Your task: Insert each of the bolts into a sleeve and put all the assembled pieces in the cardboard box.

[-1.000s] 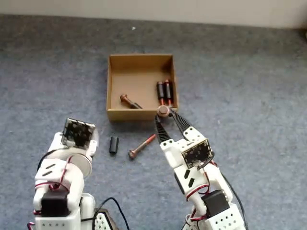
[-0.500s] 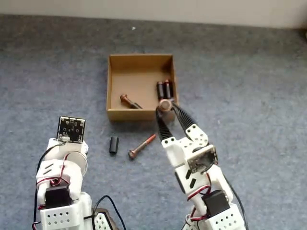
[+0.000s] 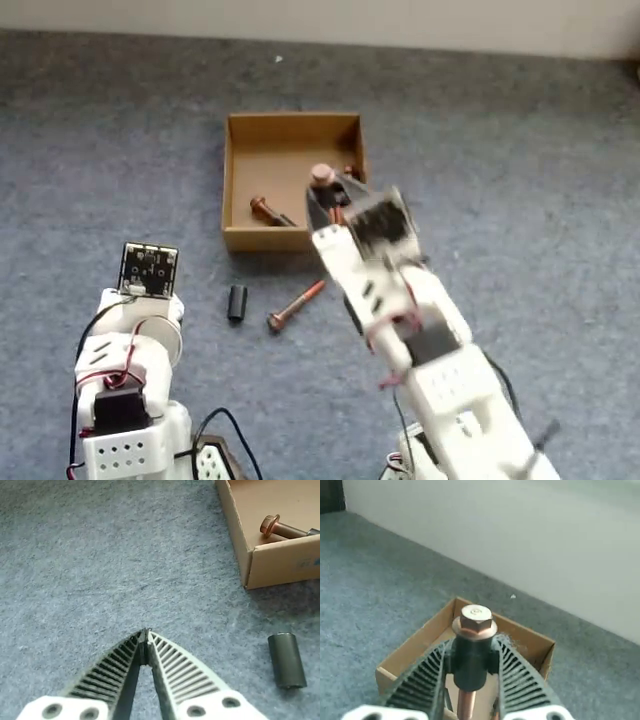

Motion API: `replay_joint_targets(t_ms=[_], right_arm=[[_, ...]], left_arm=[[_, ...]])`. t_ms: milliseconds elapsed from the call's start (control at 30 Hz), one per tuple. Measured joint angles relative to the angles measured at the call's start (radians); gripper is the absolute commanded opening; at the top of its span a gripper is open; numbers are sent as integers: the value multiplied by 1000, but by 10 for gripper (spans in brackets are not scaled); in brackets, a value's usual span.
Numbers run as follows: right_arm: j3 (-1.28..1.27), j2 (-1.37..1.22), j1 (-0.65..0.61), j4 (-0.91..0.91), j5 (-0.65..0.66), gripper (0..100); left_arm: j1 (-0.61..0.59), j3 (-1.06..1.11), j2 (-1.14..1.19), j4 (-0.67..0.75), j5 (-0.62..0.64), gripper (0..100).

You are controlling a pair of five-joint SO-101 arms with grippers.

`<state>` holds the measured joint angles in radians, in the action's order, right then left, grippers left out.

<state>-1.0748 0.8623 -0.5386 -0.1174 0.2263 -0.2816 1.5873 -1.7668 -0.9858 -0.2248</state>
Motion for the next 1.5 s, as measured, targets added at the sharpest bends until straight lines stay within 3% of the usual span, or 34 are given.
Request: replay_joint_targets(t_ms=[400,600,867,1067,1300,1500], right_arm=[[434,-775,29,0,0,14],[523,-970,51,-2,0,153],[549,-967,51,-100,0,153],[549,-750,6,-368,-8,153],[549,-594,-157,-667,-247,153],[549,-592,-325,-700,-393,153]], left_arm=[[-2,0,0,0,0,21],[-2,0,0,0,0,21],[-2,0,0,2,0,21],[-8,0,0,2,0,21],[-121,0,0,60,0,21],[-147,0,0,69,-2,21]])
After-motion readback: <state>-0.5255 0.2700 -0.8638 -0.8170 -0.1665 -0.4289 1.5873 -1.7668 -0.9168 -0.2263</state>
